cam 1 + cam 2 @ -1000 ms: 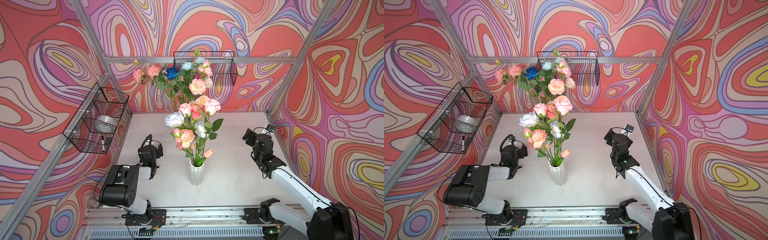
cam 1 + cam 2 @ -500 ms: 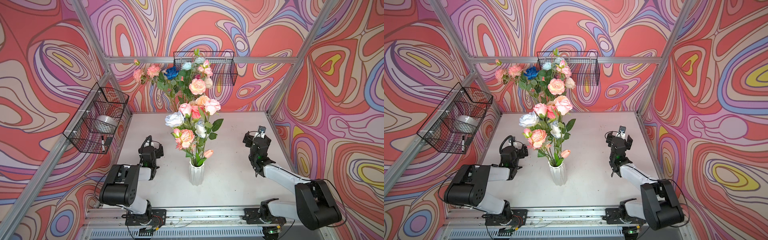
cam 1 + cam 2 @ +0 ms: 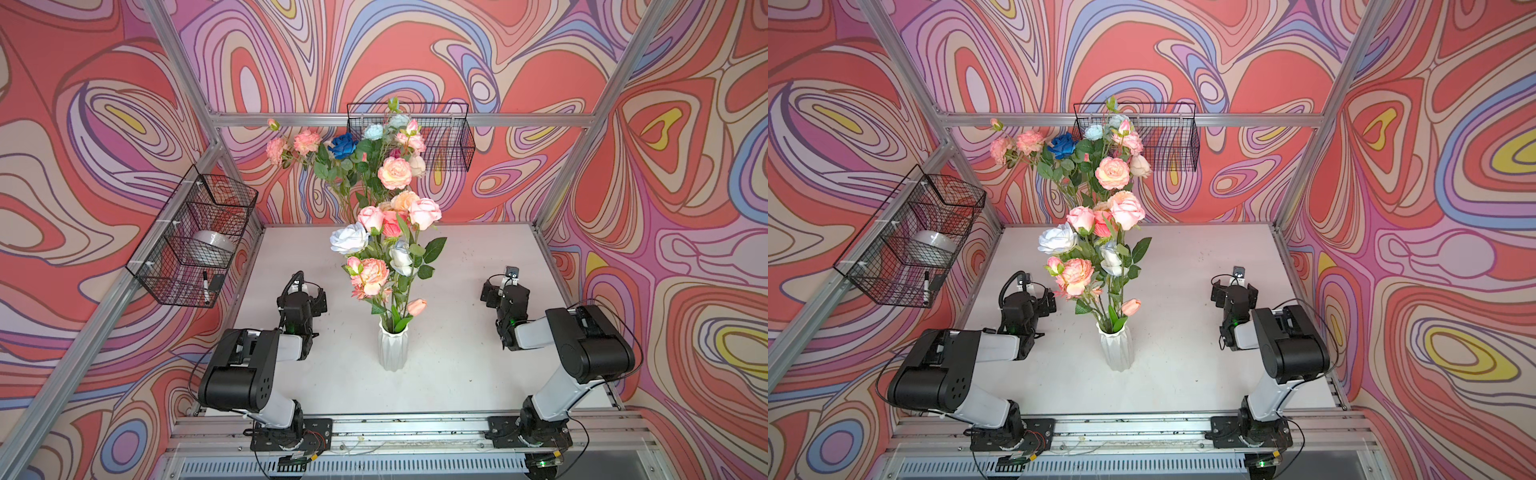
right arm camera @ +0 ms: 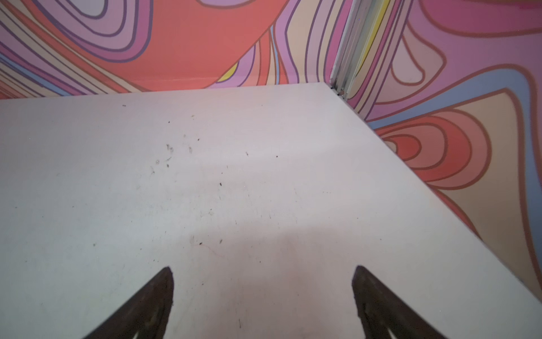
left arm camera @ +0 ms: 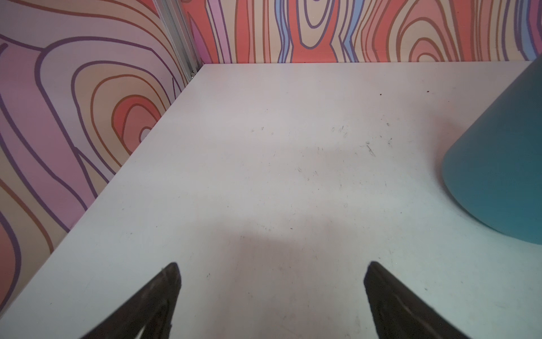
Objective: Arrange flowers in a vase
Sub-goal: Reset both arms
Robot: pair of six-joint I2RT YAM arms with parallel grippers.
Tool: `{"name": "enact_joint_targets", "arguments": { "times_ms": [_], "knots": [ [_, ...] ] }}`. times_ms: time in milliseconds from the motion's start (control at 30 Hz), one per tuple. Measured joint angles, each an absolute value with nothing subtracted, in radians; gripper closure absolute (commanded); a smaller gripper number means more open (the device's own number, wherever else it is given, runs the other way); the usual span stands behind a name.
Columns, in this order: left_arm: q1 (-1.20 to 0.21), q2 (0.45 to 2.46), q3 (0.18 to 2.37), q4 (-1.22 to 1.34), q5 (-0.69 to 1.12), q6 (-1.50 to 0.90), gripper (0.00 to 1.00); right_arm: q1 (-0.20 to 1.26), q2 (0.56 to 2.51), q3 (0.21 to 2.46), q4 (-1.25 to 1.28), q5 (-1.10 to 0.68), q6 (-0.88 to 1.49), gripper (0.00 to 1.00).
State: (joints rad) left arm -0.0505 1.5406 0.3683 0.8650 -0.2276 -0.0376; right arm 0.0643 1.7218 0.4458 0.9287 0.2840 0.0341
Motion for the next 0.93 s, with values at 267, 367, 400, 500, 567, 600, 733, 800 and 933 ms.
{"name": "enact_joint_targets", "arguments": {
  "times_ms": [267, 367, 400, 500, 567, 600, 733, 800, 933],
  "knots": [
    [-0.051, 1.541, 0.368, 0.865, -0.228, -0.038, 0.00, 0.044, 1.722, 0.447, 0.963, 0.245, 0.038, 0.02],
    [-0.051, 1.541, 0.368, 0.865, -0.228, -0.038, 0.00, 0.044, 1.722, 0.447, 0.972, 0.242, 0.038, 0.02],
    [-0.051, 1.541, 0.368, 0.865, -0.228, -0.038, 0.00, 0.044, 1.722, 0.447, 0.974, 0.242, 0.038, 0.02],
    [-0.051, 1.541, 0.368, 0.865, -0.228, -0.038, 0.00, 0.044, 1.722, 0.447, 0.976, 0.242, 0.038, 0.01],
    [-0.051, 1.541, 0.368, 0.865, -0.228, -0.038, 0.00, 0.044, 1.722, 0.447, 0.977, 0.242, 0.038, 0.02],
    [-0.051, 1.541, 0.368, 0.865, -0.228, -0.038, 0.00, 0.044, 1.722, 0.447, 0.978, 0.241, 0.038, 0.02],
    [-0.051, 1.541, 0.368, 0.865, -0.228, -0.038, 0.00, 0.044, 1.722, 0.447, 0.976, 0.239, 0.038, 0.02],
    [-0.051, 1.541, 0.368, 0.865, -0.228, -0.038, 0.00, 0.044, 1.722, 0.447, 0.976, 0.238, 0.038, 0.02],
    [-0.051, 1.541, 0.368, 0.865, -0.228, -0.038, 0.00, 0.044, 1.722, 0.447, 0.977, 0.237, 0.038, 0.02]
  ]
}}
